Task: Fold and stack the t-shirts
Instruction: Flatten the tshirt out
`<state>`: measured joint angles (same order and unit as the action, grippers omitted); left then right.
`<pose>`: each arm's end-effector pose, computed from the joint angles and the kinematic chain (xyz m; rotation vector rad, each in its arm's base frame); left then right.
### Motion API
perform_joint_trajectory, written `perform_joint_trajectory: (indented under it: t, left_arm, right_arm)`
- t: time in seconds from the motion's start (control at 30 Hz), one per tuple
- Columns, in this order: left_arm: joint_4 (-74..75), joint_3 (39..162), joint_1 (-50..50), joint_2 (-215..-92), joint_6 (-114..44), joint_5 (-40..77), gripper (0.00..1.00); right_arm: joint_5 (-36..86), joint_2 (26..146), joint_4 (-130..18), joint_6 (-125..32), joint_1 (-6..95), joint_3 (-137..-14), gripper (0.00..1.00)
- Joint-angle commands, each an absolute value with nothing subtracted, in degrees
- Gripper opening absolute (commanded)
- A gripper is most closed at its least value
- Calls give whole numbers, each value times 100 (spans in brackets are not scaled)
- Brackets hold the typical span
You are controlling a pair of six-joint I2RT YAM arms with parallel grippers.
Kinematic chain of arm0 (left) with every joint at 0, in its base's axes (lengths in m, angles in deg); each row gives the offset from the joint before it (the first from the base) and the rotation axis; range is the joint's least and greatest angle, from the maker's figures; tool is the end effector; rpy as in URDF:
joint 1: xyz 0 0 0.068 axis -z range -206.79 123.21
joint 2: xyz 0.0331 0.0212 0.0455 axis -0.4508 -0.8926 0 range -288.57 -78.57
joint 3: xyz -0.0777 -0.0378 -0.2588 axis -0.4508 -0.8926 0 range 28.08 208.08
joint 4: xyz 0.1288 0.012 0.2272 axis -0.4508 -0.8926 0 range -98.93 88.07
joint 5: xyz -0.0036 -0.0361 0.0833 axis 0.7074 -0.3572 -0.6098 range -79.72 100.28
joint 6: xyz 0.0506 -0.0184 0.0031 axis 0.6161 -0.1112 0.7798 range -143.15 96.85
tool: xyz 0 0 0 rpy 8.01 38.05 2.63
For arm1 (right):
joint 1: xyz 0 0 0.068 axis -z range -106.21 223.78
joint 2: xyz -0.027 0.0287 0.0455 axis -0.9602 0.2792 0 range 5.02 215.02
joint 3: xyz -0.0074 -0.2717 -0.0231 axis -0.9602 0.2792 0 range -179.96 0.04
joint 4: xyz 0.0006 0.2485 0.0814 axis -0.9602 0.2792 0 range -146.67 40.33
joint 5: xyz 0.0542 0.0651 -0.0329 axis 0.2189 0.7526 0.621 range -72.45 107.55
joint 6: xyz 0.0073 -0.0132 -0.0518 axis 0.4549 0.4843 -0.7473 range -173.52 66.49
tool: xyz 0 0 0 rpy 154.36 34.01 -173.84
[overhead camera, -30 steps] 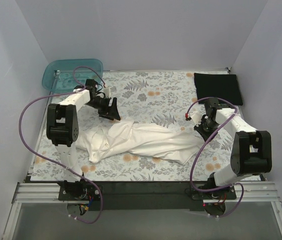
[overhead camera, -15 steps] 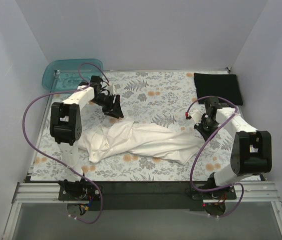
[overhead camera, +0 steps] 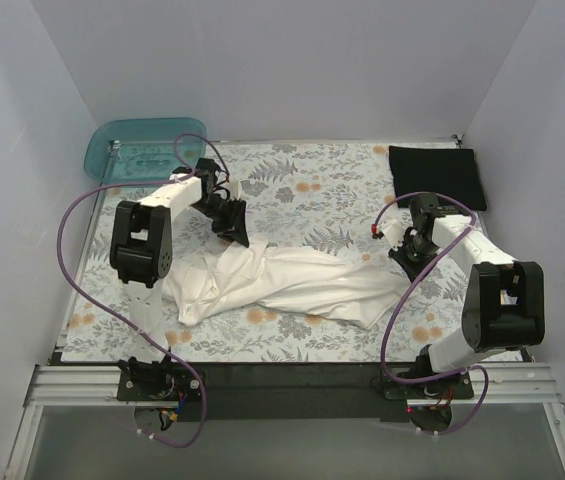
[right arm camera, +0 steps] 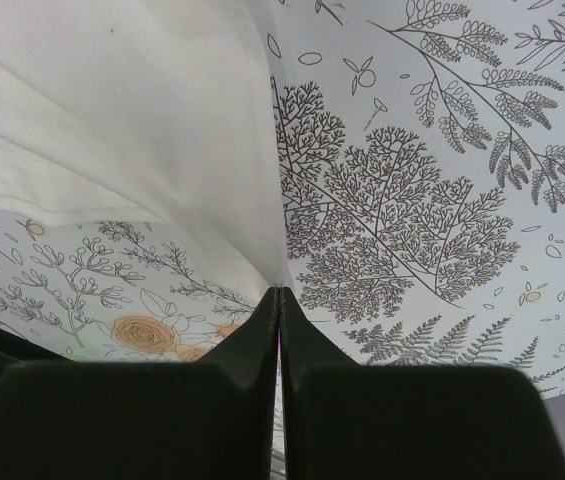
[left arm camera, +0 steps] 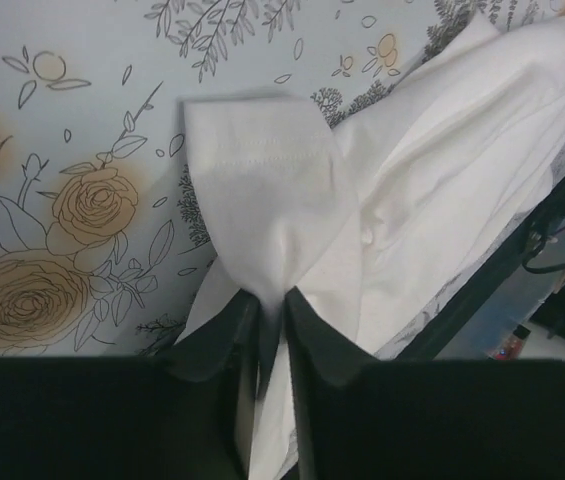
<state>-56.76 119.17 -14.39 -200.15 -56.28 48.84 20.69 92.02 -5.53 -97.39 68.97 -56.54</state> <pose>0.3938 -0.1093 0.1643 0.4643 -2.7624 0.9476 0.2628 0.0243 0.1964 -1.2359 2.7166 0.0034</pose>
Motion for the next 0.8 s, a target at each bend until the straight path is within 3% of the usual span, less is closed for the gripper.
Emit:
perform_joint_trajectory:
  t: [0.0, 0.1, 0.23, 0.3, 0.33, 0.43, 0.77]
  left_arm:
    - [-5256, 11985, -1335, -19126, -5568, 5079, 12]
    - [-5098, 11633, -688, -18362, -5041, 4861, 0]
    - [-5185, 10184, 421, -17421, -3953, 4483, 0]
    - [-5579, 9631, 869, -16903, -3057, 4412, 21]
    - [-5668, 9184, 1237, -16483, -2845, 4403, 48]
    - [-5608, 8873, 1381, -15822, -2736, 4307, 64]
    - [-5021, 9040, 880, -15504, -2922, 4499, 66]
  right_arm:
    - [2098, 9106, -446, -9737, 6930, -5780, 1]
    - [2124, 9133, -428, -9737, 6930, -5797, 1]
    - [2133, 9141, -437, -9737, 6930, -5806, 1]
    - [2107, 9115, -437, -9755, 6930, -5788, 1]
    - [2098, 9098, -437, -9764, 6930, -5771, 1]
    - [2089, 9054, -437, -9772, 6921, -5718, 1]
    - [2212, 9159, -437, -9729, 6930, -5823, 1]
